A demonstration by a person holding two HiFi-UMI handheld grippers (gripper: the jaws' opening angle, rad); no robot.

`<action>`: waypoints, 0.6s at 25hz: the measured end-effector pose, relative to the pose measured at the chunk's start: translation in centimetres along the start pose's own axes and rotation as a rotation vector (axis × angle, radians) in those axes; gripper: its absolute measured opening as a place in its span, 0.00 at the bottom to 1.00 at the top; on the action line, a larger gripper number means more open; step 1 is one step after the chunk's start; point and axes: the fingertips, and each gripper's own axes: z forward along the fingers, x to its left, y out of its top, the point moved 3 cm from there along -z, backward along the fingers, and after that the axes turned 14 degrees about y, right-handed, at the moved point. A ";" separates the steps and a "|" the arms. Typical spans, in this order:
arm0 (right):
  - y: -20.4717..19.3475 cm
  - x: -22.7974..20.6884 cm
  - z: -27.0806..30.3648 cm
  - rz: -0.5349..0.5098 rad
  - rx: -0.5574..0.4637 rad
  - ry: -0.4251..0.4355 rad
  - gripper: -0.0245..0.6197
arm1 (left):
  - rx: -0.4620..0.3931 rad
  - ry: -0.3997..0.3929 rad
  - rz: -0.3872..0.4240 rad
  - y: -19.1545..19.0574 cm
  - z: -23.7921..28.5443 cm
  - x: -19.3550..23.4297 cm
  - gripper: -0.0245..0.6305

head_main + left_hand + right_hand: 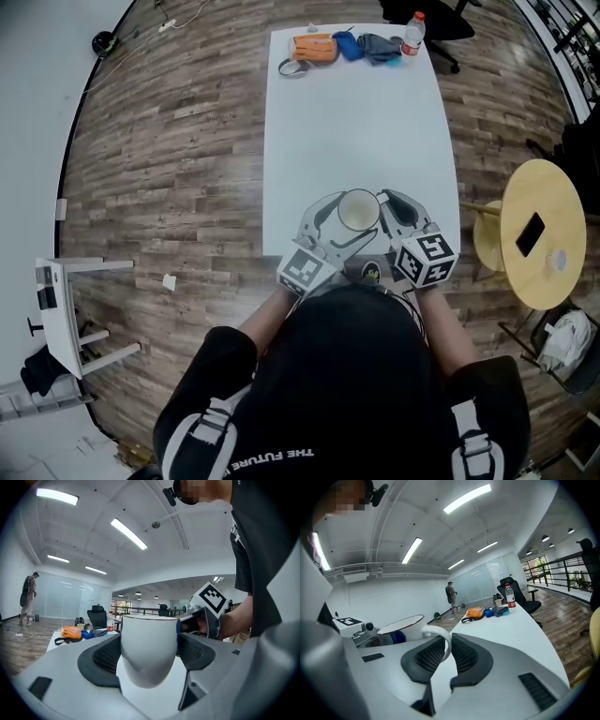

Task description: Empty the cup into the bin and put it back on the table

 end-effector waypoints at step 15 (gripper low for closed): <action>0.0 -4.0 -14.3 -0.087 -0.078 -0.430 0.11 | 0.021 -0.501 -0.014 1.2 7.4 -10.6 0.60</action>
